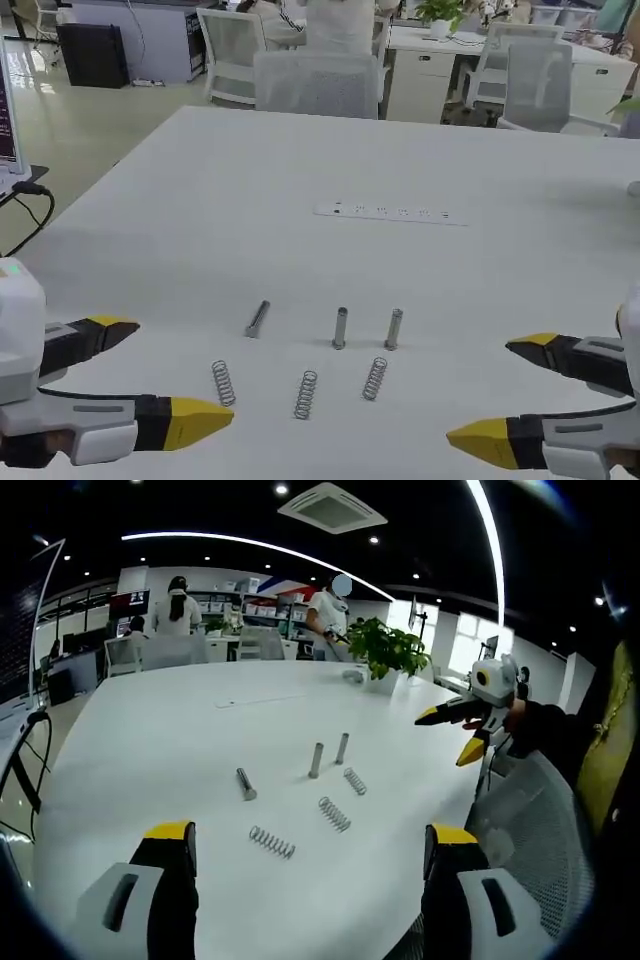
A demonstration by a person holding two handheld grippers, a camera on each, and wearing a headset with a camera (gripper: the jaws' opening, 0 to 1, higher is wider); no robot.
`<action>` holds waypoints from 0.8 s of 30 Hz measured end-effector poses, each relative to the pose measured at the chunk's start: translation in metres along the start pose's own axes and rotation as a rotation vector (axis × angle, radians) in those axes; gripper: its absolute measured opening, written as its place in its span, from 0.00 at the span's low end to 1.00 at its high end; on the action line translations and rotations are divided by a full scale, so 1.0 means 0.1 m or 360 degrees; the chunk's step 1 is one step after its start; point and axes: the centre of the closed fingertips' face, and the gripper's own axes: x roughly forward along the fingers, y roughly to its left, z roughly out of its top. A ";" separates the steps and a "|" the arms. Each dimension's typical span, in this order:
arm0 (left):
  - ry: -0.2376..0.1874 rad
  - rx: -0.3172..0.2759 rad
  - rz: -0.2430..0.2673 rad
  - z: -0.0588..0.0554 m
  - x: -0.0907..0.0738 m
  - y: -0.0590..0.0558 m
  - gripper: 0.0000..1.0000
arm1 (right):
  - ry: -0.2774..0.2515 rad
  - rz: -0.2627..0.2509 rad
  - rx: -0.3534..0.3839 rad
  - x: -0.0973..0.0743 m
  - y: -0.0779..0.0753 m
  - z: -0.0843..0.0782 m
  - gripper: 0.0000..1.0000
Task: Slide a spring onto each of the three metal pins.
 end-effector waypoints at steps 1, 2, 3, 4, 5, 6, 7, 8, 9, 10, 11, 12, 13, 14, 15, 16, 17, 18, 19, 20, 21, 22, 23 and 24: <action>-0.0001 0.0002 0.0001 0.00 0.00 0.00 0.92 | -0.0001 0.0001 0.0001 0.00 0.00 0.00 0.80; 0.0000 0.0001 -0.0001 0.00 0.00 0.00 0.92 | -0.0003 0.0001 0.0001 0.00 0.01 0.01 0.80; 0.0000 0.0001 -0.0002 0.00 0.00 0.00 0.92 | -0.0002 0.0000 0.0001 0.00 0.01 0.01 0.80; 0.0000 0.0004 -0.0001 0.00 0.00 0.00 0.92 | -0.0001 0.0000 0.0001 0.00 0.01 0.01 0.80; 0.0001 0.0004 -0.0003 0.00 0.00 0.00 0.92 | -0.0001 0.0001 0.0001 -0.01 0.01 0.01 0.80; 0.0001 0.0003 -0.0004 0.00 0.00 0.00 0.91 | 0.0000 0.0000 0.0001 -0.01 0.01 0.01 0.80; -0.0001 0.0004 -0.0003 0.00 0.00 0.00 0.92 | 0.0000 0.0000 0.0000 -0.01 0.01 0.01 0.80; -0.0001 0.0003 -0.0004 0.00 0.01 0.00 0.91 | 0.0000 0.0000 0.0001 -0.01 0.01 0.01 0.79; 0.0000 0.0002 -0.0004 0.00 0.01 0.00 0.92 | 0.0000 0.0000 0.0001 -0.01 0.01 0.01 0.79; 0.0000 0.0004 -0.0004 0.00 0.01 0.00 0.92 | 0.0000 0.0001 0.0000 -0.01 0.01 0.01 0.79; 0.0000 0.0002 -0.0006 0.00 0.01 0.00 0.91 | 0.0001 0.0002 0.0000 -0.01 0.02 0.01 0.79; 0.0001 0.0002 -0.0007 0.00 0.01 -0.01 0.91 | 0.0001 0.0001 0.0000 -0.01 0.02 0.01 0.79; 0.0001 0.0005 -0.0004 0.00 0.01 0.00 0.92 | 0.0002 0.0001 -0.0001 -0.01 0.01 0.01 0.79; 0.0001 0.0004 -0.0005 0.00 0.01 0.00 0.91 | 0.0003 0.0003 -0.0001 -0.01 0.01 0.01 0.79; 0.0001 0.0001 -0.0007 0.00 0.01 -0.01 0.91 | 0.0003 0.0005 -0.0001 -0.01 0.02 0.01 0.79; 0.0001 0.0004 -0.0005 0.00 0.00 -0.01 0.91 | 0.0003 0.0005 -0.0002 -0.01 0.02 0.01 0.79; 0.0003 0.0004 -0.0006 0.00 0.00 -0.01 0.91 | 0.0004 0.0005 -0.0003 -0.01 0.01 0.01 0.79; 0.0003 0.0003 -0.0007 0.00 0.01 -0.01 0.91 | 0.0004 0.0006 -0.0004 -0.01 0.01 0.02 0.79; 0.0004 0.0004 -0.0007 0.00 0.01 -0.01 0.91 | 0.0004 0.0007 -0.0003 0.00 0.01 0.02 0.79; 0.0005 0.0004 -0.0005 0.00 0.01 -0.01 0.91 | 0.0003 0.0006 -0.0004 0.00 0.00 0.02 0.79; 0.0005 0.0004 -0.0006 0.00 0.01 0.00 0.91 | 0.0003 0.0007 -0.0004 0.00 0.00 0.02 0.79; 0.0005 0.0004 -0.0006 0.00 0.01 0.00 0.91 | 0.0004 0.0008 -0.0004 0.00 0.00 0.02 0.79; 0.0007 0.0008 -0.0005 0.01 0.01 0.00 0.91 | 0.0003 0.0008 -0.0007 -0.01 0.00 0.02 0.79; 0.0009 0.0010 -0.0006 0.01 0.01 0.00 0.91 | 0.0002 0.0009 -0.0006 -0.01 0.01 0.02 0.79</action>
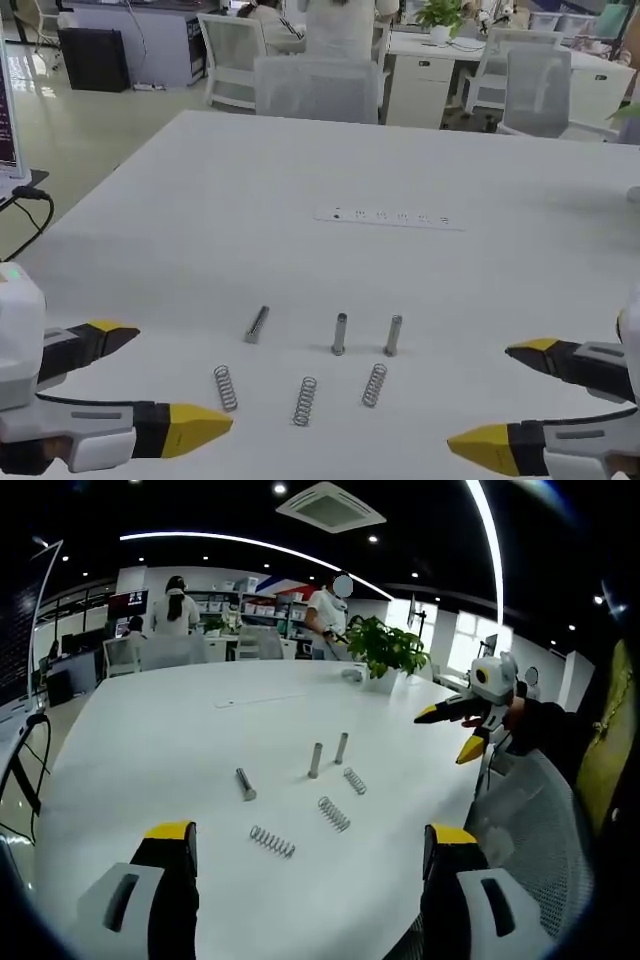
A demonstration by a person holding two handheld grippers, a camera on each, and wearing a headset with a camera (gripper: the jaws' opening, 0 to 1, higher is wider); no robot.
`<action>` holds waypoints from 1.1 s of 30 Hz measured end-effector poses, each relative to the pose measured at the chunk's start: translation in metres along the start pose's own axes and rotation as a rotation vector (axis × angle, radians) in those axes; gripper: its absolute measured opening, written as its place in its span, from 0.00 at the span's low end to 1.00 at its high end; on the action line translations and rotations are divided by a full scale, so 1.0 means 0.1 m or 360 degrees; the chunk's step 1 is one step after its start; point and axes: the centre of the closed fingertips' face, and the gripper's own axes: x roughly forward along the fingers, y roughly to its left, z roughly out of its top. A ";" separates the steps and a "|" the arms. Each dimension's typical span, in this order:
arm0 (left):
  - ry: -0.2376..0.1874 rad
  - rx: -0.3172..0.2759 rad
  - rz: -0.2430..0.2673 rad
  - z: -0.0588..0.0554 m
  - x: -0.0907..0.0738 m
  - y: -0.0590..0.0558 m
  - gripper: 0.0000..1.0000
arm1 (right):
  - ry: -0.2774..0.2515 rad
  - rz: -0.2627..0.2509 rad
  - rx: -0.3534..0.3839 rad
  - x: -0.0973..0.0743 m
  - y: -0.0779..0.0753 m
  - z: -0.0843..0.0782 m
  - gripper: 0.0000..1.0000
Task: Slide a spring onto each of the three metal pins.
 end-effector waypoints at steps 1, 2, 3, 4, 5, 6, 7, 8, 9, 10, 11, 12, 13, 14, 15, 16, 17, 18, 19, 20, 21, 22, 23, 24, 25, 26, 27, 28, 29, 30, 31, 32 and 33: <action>0.0002 -0.0001 -0.0001 0.00 0.00 0.00 0.91 | 0.0000 0.0001 0.0001 0.00 0.00 0.00 0.79; 0.0001 0.0000 0.0000 0.00 0.00 0.00 0.91 | 0.0000 -0.0001 0.0001 0.00 0.00 0.00 0.79; 0.0002 0.0002 -0.0001 0.01 0.00 0.00 0.91 | 0.0001 0.0000 0.0000 0.00 0.00 0.00 0.79; 0.0003 0.0002 -0.0003 0.01 0.00 0.00 0.91 | 0.0001 0.0001 0.0001 0.00 0.00 0.00 0.79; 0.0003 0.0003 -0.0003 0.01 0.01 -0.01 0.91 | 0.0001 0.0001 0.0002 0.00 0.00 0.00 0.79; 0.0005 0.0006 -0.0004 0.01 0.01 -0.01 0.91 | 0.0000 0.0001 0.0002 -0.01 0.00 0.00 0.79; 0.0008 0.0007 -0.0005 0.01 0.01 -0.01 0.91 | 0.0001 0.0001 0.0001 -0.01 0.00 -0.01 0.79; 0.0008 0.0009 -0.0006 0.01 0.01 -0.01 0.91 | 0.0000 0.0000 0.0001 -0.01 0.01 0.00 0.79; 0.0009 0.0011 -0.0006 0.02 0.01 -0.01 0.91 | -0.0003 0.0000 0.0001 -0.02 0.01 0.00 0.79; 0.0010 0.0013 -0.0007 0.02 0.01 -0.01 0.91 | -0.0005 0.0000 0.0002 -0.02 0.01 0.00 0.79; 0.0010 0.0016 -0.0007 0.02 0.01 0.00 0.91 | -0.0005 -0.0002 0.0000 -0.02 0.01 0.01 0.79; 0.0009 0.0017 -0.0008 0.03 0.01 0.00 0.91 | -0.0006 -0.0004 -0.0001 -0.03 0.01 0.01 0.79; 0.0009 0.0019 -0.0009 0.03 0.01 0.00 0.91 | -0.0007 -0.0005 -0.0001 -0.03 0.01 0.01 0.79; 0.0011 0.0023 -0.0009 0.04 0.02 0.00 0.91 | -0.0009 -0.0005 0.0000 -0.03 0.02 0.01 0.79; 0.0011 0.0028 -0.0006 0.04 0.02 0.00 0.91 | -0.0011 -0.0006 0.0001 -0.03 0.02 0.02 0.79; 0.0010 0.0030 -0.0009 0.05 0.02 0.00 0.90 | -0.0014 -0.0007 0.0001 -0.04 0.02 0.02 0.79; 0.0012 0.0031 -0.0011 0.05 0.02 0.00 0.90 | -0.0013 -0.0008 0.0000 -0.04 0.02 0.02 0.79; 0.0012 0.0034 -0.0008 0.06 0.03 0.01 0.90 | -0.0013 -0.0009 0.0000 -0.04 0.02 0.01 0.79; 0.0017 0.0040 -0.0008 0.06 0.03 0.01 0.90 | -0.0014 -0.0010 0.0000 -0.04 0.03 0.02 0.79; 0.0024 0.0043 -0.0010 0.06 0.03 0.01 0.90 | -0.0016 -0.0010 0.0001 -0.04 0.03 0.02 0.79; 0.0024 0.0052 -0.0011 0.07 0.04 0.02 0.90 | -0.0018 -0.0011 0.0002 -0.04 0.03 0.02 0.79; 0.0028 0.0057 -0.0011 0.08 0.05 0.02 0.90 | -0.0019 -0.0013 0.0002 -0.05 0.03 0.02 0.79; 0.0031 0.0062 -0.0012 0.09 0.05 0.03 0.90 | -0.0019 -0.0014 0.0002 -0.05 0.03 0.02 0.79; 0.0030 0.0066 -0.0011 0.11 0.06 0.05 0.90 | -0.0021 -0.0016 0.0003 -0.05 0.03 0.02 0.79; 0.0031 0.0068 -0.0012 0.11 0.07 0.06 0.89 | -0.0022 -0.0017 0.0005 -0.05 0.03 0.02 0.79; 0.0036 0.0074 -0.0016 0.13 0.09 0.07 0.89 | -0.0025 -0.0018 0.0006 -0.05 0.03 0.02 0.79; 0.0039 0.0080 -0.0014 0.13 0.10 0.08 0.89 | -0.0025 -0.0018 0.0008 -0.05 0.03 0.02 0.79; 0.0045 0.0089 -0.0015 0.14 0.12 0.10 0.89 | -0.0022 -0.0019 0.0009 -0.05 0.03 0.01 0.79; 0.0052 0.0092 -0.0017 0.15 0.13 0.11 0.89 | -0.0021 -0.0020 0.0009 -0.05 0.03 0.01 0.79; 0.0057 0.0095 -0.0018 0.15 0.14 0.12 0.88 | -0.0022 -0.0020 0.0010 -0.05 0.03 0.01 0.79; 0.0066 0.0110 -0.0022 0.16 0.16 0.13 0.88 | -0.0023 -0.0018 0.0013 -0.05 0.04 0.01 0.79; 0.0070 0.0119 -0.0025 0.18 0.18 0.14 0.88 | -0.0025 -0.0018 0.0012 -0.05 0.04 0.01 0.79; 0.0072 0.0125 -0.0027 0.19 0.19 0.15 0.88 | -0.0026 -0.0019 0.0013 -0.04 0.04 0.01 0.79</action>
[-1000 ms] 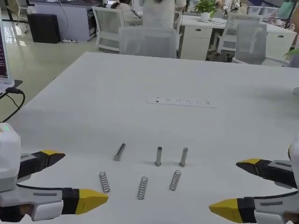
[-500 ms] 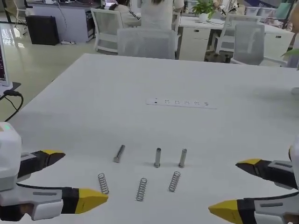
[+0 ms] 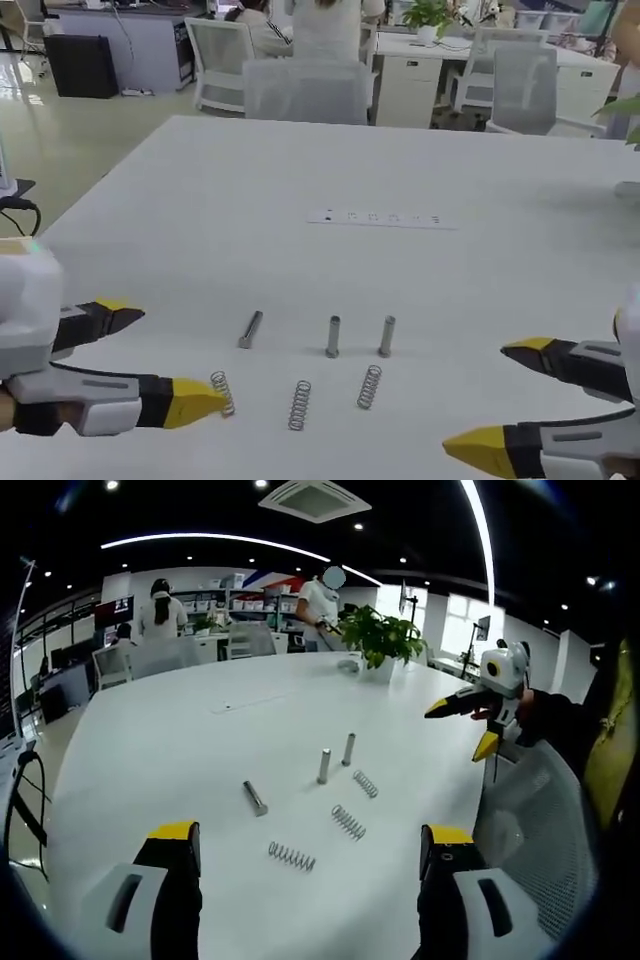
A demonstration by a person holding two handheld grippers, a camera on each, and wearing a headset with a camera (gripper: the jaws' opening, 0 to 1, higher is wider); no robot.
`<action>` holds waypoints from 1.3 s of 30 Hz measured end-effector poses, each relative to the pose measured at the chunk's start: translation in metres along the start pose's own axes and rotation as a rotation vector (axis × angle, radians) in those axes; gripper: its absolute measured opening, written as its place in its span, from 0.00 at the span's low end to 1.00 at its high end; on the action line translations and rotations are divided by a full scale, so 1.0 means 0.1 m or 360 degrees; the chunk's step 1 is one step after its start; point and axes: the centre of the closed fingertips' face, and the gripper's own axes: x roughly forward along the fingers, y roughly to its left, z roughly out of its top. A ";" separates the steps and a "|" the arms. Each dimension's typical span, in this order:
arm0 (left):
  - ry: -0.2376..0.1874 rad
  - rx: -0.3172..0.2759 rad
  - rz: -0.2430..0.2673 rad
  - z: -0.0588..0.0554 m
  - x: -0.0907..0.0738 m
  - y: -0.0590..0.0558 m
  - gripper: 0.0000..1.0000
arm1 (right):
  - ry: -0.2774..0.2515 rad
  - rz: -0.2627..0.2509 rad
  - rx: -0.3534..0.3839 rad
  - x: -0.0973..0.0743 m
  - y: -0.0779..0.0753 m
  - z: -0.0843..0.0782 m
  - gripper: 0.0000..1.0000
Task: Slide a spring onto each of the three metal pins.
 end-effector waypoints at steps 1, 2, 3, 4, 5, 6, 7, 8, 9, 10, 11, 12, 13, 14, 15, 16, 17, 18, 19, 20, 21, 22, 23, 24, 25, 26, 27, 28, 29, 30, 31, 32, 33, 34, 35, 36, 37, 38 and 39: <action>0.0008 0.0006 -0.0005 0.01 0.02 0.01 0.88 | -0.0001 0.0000 0.0001 0.00 0.00 0.00 0.79; 0.0012 0.0008 -0.0007 0.01 0.04 0.02 0.87 | -0.0001 0.0000 0.0001 0.00 0.00 0.00 0.79; 0.0016 0.0013 -0.0009 0.02 0.05 0.03 0.87 | -0.0001 0.0000 0.0001 0.00 0.00 0.00 0.79; 0.0020 0.0018 -0.0013 0.03 0.08 0.05 0.87 | 0.0000 0.0000 0.0002 0.01 0.00 0.00 0.79; 0.0021 0.0019 -0.0016 0.04 0.10 0.06 0.87 | 0.0000 0.0000 0.0002 0.01 0.00 0.00 0.79; 0.0020 0.0018 -0.0015 0.05 0.10 0.07 0.87 | -0.0001 0.0000 0.0002 0.00 0.00 0.00 0.79; 0.0015 0.0016 -0.0022 0.07 0.13 0.08 0.86 | -0.0004 -0.0001 0.0006 0.00 0.00 0.00 0.79; 0.0016 0.0010 -0.0024 0.08 0.16 0.10 0.86 | -0.0005 -0.0001 0.0007 0.00 0.00 0.00 0.79; 0.0019 0.0010 -0.0023 0.09 0.18 0.11 0.86 | -0.0006 -0.0001 0.0009 0.00 0.00 0.00 0.79; 0.0024 0.0019 -0.0029 0.10 0.21 0.11 0.86 | -0.0006 -0.0001 0.0009 0.00 0.00 0.00 0.79; 0.0031 0.0024 -0.0032 0.10 0.23 0.12 0.86 | -0.0006 0.0000 0.0010 0.00 0.00 -0.01 0.79; 0.0042 0.0036 -0.0034 0.10 0.26 0.13 0.86 | -0.0007 0.0000 0.0011 0.00 0.00 -0.01 0.79; 0.0048 0.0041 -0.0037 0.10 0.29 0.14 0.86 | -0.0005 0.0000 0.0012 0.00 0.00 -0.01 0.79; 0.0060 0.0043 -0.0039 0.10 0.32 0.15 0.86 | -0.0003 0.0000 0.0012 0.00 0.00 -0.02 0.79; 0.0063 0.0044 -0.0038 0.10 0.33 0.16 0.86 | -0.0004 0.0000 0.0013 0.00 0.00 -0.02 0.79; 0.0070 0.0047 -0.0040 0.10 0.37 0.18 0.86 | -0.0004 0.0001 0.0016 0.00 0.00 -0.02 0.79; 0.0073 0.0044 -0.0043 0.10 0.39 0.20 0.85 | -0.0004 0.0002 0.0016 0.00 0.00 -0.02 0.79; 0.0076 0.0039 -0.0044 0.11 0.41 0.21 0.85 | -0.0004 0.0002 0.0016 0.00 0.00 -0.02 0.79; 0.0079 0.0027 -0.0051 0.11 0.43 0.22 0.85 | -0.0003 0.0003 0.0016 0.01 0.00 -0.02 0.79; 0.0081 0.0022 -0.0052 0.11 0.45 0.22 0.85 | -0.0003 0.0003 0.0017 0.01 0.00 -0.03 0.79; 0.0087 0.0021 -0.0051 0.11 0.48 0.23 0.85 | -0.0004 0.0004 0.0018 0.01 0.00 -0.03 0.79; 0.0093 0.0024 -0.0052 0.11 0.50 0.24 0.85 | -0.0003 0.0004 0.0018 0.01 0.00 -0.03 0.79; 0.0101 0.0023 -0.0053 0.10 0.53 0.25 0.85 | -0.0003 0.0005 0.0020 0.01 0.00 -0.03 0.79; 0.0107 0.0019 -0.0049 0.10 0.56 0.27 0.85 | -0.0002 0.0005 0.0020 0.01 0.00 -0.03 0.79; 0.0107 0.0017 -0.0047 0.10 0.57 0.28 0.84 | -0.0001 0.0005 0.0020 0.01 0.00 -0.04 0.79; 0.0108 0.0012 -0.0045 0.11 0.60 0.29 0.84 | -0.0002 0.0007 0.0022 0.02 0.00 -0.04 0.79; 0.0112 0.0005 -0.0042 0.11 0.62 0.31 0.84 | -0.0002 0.0007 0.0023 0.02 0.00 -0.04 0.79; 0.0119 0.0006 -0.0035 0.11 0.66 0.33 0.83 | -0.0001 0.0007 0.0024 0.02 0.00 -0.04 0.79; 0.0131 0.0007 -0.0021 0.10 0.69 0.36 0.83 | -0.0001 0.0009 0.0026 0.02 0.00 -0.05 0.79; 0.0140 0.0005 -0.0018 0.09 0.71 0.38 0.83 | -0.0003 0.0011 0.0027 0.03 0.00 -0.05 0.79; 0.0147 0.0004 -0.0018 0.09 0.74 0.39 0.83 | -0.0003 0.0010 0.0029 0.03 0.00 -0.05 0.79; 0.0151 0.0004 -0.0009 0.09 0.77 0.41 0.83 | -0.0002 0.0009 0.0029 0.03 0.00 -0.05 0.79; 0.0156 0.0005 -0.0001 0.09 0.78 0.43 0.83 | -0.0002 0.0009 0.0030 0.03 0.00 -0.05 0.79; 0.0161 0.0001 -0.0001 0.10 0.81 0.45 0.82 | -0.0004 0.0009 0.0033 0.03 -0.01 -0.05 0.79; 0.0166 -0.0001 0.0007 0.10 0.84 0.47 0.82 | -0.0004 0.0008 0.0033 0.03 -0.01 -0.06 0.79; 0.0178 -0.0001 0.0022 0.09 0.87 0.51 0.82 | -0.0004 0.0009 0.0033 0.03 -0.01 -0.05 0.79; 0.0180 -0.0004 0.0022 0.09 0.88 0.51 0.81 | -0.0004 0.0010 0.0035 0.04 -0.01 -0.05 0.79; 0.0184 -0.0027 0.0025 0.09 0.91 0.54 0.81 | -0.0005 0.0009 0.0035 0.04 -0.01 -0.05 0.79; 0.0182 -0.0043 0.0034 0.10 0.94 0.57 0.81 | -0.0005 0.0011 0.0036 0.04 -0.01 -0.05 0.79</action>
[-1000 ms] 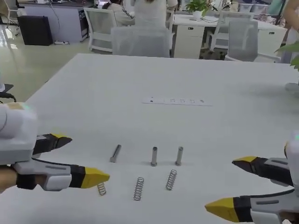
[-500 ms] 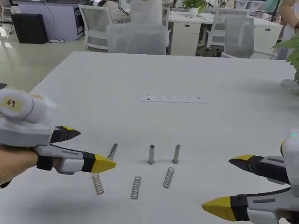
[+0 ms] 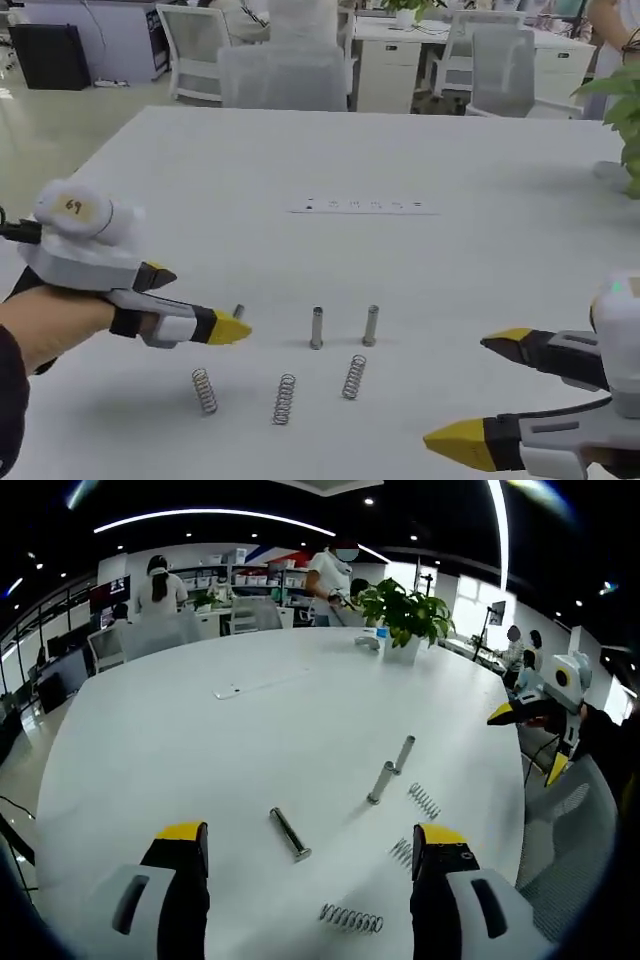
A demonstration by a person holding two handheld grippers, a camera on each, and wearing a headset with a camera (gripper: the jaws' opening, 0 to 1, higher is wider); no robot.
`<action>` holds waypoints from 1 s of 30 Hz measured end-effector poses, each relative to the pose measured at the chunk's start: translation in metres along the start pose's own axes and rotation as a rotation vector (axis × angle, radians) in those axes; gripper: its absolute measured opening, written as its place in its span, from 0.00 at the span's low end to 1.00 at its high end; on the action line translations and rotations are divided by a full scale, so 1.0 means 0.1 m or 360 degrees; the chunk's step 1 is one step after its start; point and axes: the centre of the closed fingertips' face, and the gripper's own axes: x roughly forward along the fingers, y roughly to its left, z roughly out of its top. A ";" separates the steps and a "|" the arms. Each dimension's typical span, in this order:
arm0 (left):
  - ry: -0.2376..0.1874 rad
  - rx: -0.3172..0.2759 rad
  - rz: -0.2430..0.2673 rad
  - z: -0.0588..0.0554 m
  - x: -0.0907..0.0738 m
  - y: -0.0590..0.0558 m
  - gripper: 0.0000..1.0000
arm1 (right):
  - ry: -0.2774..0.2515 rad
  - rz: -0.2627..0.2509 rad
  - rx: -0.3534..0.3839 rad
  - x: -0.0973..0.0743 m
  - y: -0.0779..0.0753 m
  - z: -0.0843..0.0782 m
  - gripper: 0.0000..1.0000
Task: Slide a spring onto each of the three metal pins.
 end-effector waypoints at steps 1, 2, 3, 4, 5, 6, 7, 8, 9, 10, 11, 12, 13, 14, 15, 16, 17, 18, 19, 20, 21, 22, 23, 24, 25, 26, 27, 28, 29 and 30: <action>0.0004 -0.0009 0.0006 0.00 0.03 0.02 0.80 | 0.0000 0.0000 0.0002 0.00 0.00 0.00 0.79; 0.0007 -0.0014 0.0012 0.00 0.05 0.04 0.80 | 0.0000 -0.0001 0.0003 0.00 0.00 -0.01 0.79; 0.0010 -0.0018 0.0016 0.00 0.06 0.05 0.79 | 0.0001 -0.0001 0.0003 0.00 0.00 -0.01 0.79; 0.0022 -0.0033 0.0025 -0.01 0.10 0.07 0.79 | 0.0002 -0.0003 0.0007 0.00 -0.01 -0.01 0.79; 0.0025 -0.0036 0.0027 -0.02 0.12 0.08 0.78 | 0.0002 -0.0004 0.0008 0.00 -0.01 -0.02 0.79; 0.0029 -0.0038 0.0030 -0.02 0.13 0.09 0.77 | 0.0003 -0.0006 0.0010 0.00 -0.01 -0.02 0.79; 0.0034 -0.0040 0.0032 -0.03 0.15 0.09 0.77 | 0.0003 -0.0007 0.0011 0.00 -0.01 -0.02 0.79; 0.0039 -0.0039 0.0033 -0.03 0.17 0.09 0.77 | 0.0004 -0.0008 0.0013 -0.01 -0.02 -0.03 0.79; 0.0050 -0.0038 0.0034 -0.04 0.19 0.09 0.76 | 0.0005 -0.0009 0.0013 -0.01 -0.02 -0.03 0.79; 0.0056 -0.0038 0.0038 -0.05 0.21 0.10 0.76 | 0.0006 -0.0010 0.0015 -0.01 -0.02 -0.03 0.79; 0.0061 -0.0041 0.0038 -0.05 0.22 0.10 0.75 | 0.0007 -0.0010 0.0016 -0.01 -0.02 -0.03 0.79; 0.0071 -0.0040 0.0039 -0.07 0.24 0.10 0.73 | 0.0007 -0.0010 0.0017 -0.01 -0.02 -0.04 0.79; 0.0082 -0.0036 0.0049 -0.08 0.26 0.12 0.73 | 0.0007 -0.0010 0.0018 -0.01 -0.02 -0.03 0.79; 0.0086 -0.0036 0.0052 -0.08 0.28 0.12 0.72 | 0.0008 -0.0010 0.0019 -0.01 -0.02 -0.04 0.79; 0.0093 -0.0040 0.0053 -0.09 0.29 0.13 0.71 | 0.0010 -0.0010 0.0020 0.00 -0.02 -0.04 0.79; 0.0103 -0.0042 0.0060 -0.10 0.31 0.14 0.71 | 0.0012 -0.0010 0.0021 0.00 -0.03 -0.04 0.79; 0.0113 -0.0036 0.0075 -0.11 0.32 0.16 0.69 | 0.0013 -0.0010 0.0021 0.00 -0.03 -0.05 0.79; 0.0118 -0.0036 0.0075 -0.11 0.33 0.16 0.68 | 0.0013 -0.0008 0.0021 0.00 -0.03 -0.05 0.79; 0.0121 -0.0050 0.0078 -0.12 0.35 0.17 0.68 | 0.0013 -0.0008 0.0022 0.00 -0.02 -0.05 0.79; 0.0129 -0.0051 0.0092 -0.12 0.36 0.19 0.68 | 0.0014 -0.0009 0.0022 0.00 -0.03 -0.05 0.79; 0.0141 -0.0046 0.0106 -0.13 0.38 0.21 0.67 | 0.0014 -0.0009 0.0023 0.00 -0.03 -0.05 0.79; 0.0148 -0.0048 0.0114 -0.14 0.39 0.22 0.65 | 0.0015 -0.0008 0.0025 0.00 -0.02 -0.05 0.79; 0.0154 -0.0053 0.0124 -0.15 0.41 0.23 0.65 | 0.0015 -0.0008 0.0025 0.00 -0.02 -0.05 0.79; 0.0160 -0.0056 0.0124 -0.15 0.43 0.23 0.64 | 0.0015 -0.0009 0.0026 0.00 -0.02 -0.06 0.79; 0.0167 -0.0057 0.0125 -0.16 0.44 0.23 0.62 | 0.0015 -0.0009 0.0028 0.00 -0.02 -0.06 0.79; 0.0176 -0.0054 0.0131 -0.16 0.46 0.23 0.61 | 0.0016 -0.0009 0.0030 0.00 -0.02 -0.06 0.79; 0.0179 -0.0047 0.0138 -0.16 0.48 0.23 0.61 | 0.0016 -0.0010 0.0031 0.00 -0.02 -0.07 0.79; 0.0188 -0.0042 0.0144 -0.16 0.49 0.23 0.59 | 0.0017 -0.0010 0.0034 0.00 -0.03 -0.07 0.79; 0.0192 -0.0040 0.0147 -0.17 0.50 0.23 0.57 | 0.0017 -0.0012 0.0035 0.00 -0.03 -0.08 0.79; 0.0200 -0.0034 0.0154 -0.17 0.51 0.23 0.55 | 0.0018 -0.0013 0.0036 0.00 -0.03 -0.08 0.79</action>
